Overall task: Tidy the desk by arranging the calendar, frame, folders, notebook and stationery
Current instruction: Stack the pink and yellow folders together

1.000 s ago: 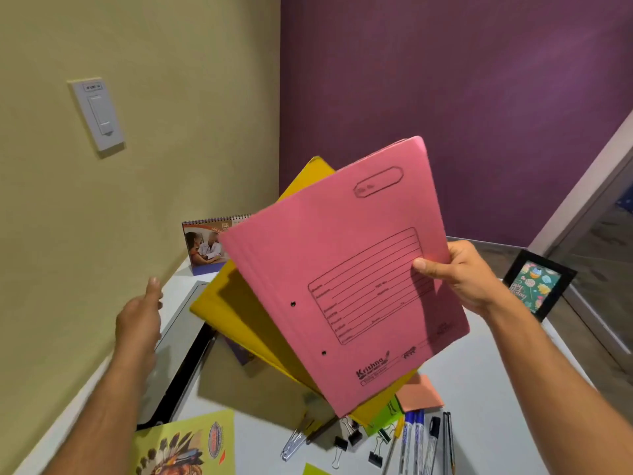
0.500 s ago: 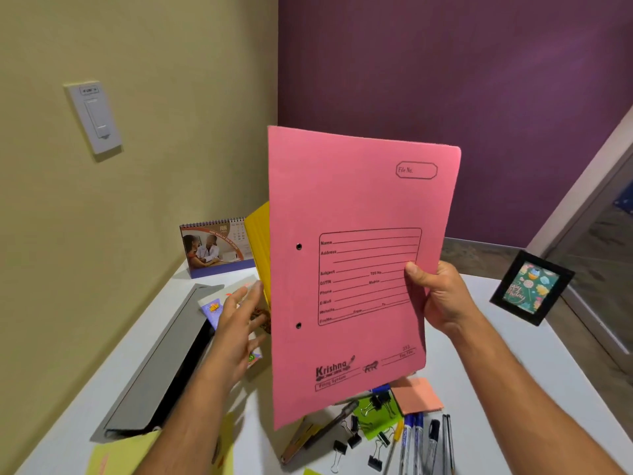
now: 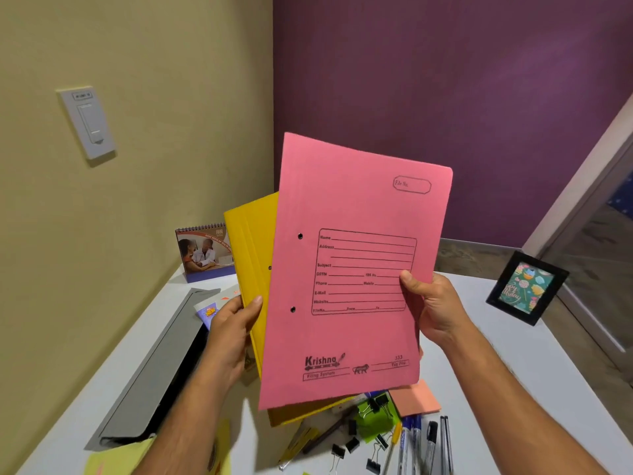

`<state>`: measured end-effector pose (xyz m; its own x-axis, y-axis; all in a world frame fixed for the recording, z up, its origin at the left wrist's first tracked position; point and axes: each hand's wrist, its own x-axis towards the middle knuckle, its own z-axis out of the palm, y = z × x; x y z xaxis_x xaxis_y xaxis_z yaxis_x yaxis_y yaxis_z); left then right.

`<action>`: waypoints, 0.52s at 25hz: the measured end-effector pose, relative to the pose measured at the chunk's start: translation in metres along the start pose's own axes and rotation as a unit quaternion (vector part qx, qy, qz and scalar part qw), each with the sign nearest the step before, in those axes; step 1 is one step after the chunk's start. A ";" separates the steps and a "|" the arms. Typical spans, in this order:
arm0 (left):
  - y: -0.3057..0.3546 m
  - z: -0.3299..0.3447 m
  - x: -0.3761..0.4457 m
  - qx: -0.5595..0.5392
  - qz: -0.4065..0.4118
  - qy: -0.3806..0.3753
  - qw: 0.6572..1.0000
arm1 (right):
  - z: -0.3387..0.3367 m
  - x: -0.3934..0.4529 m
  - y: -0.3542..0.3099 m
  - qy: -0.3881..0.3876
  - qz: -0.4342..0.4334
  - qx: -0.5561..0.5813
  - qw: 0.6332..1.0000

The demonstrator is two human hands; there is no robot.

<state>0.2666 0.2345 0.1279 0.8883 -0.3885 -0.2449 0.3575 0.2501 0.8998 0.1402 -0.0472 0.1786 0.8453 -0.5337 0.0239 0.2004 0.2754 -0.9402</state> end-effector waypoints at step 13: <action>0.030 0.027 -0.012 0.080 0.169 0.022 0.982 | 0.009 0.001 0.035 0.144 -0.029 -0.173 0.974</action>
<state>0.2585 0.2225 0.1672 0.9613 -0.2676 0.0654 -0.0066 0.2152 0.9765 0.1530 -0.0305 0.1485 0.6532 -0.7566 0.0306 0.0230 -0.0206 -0.9995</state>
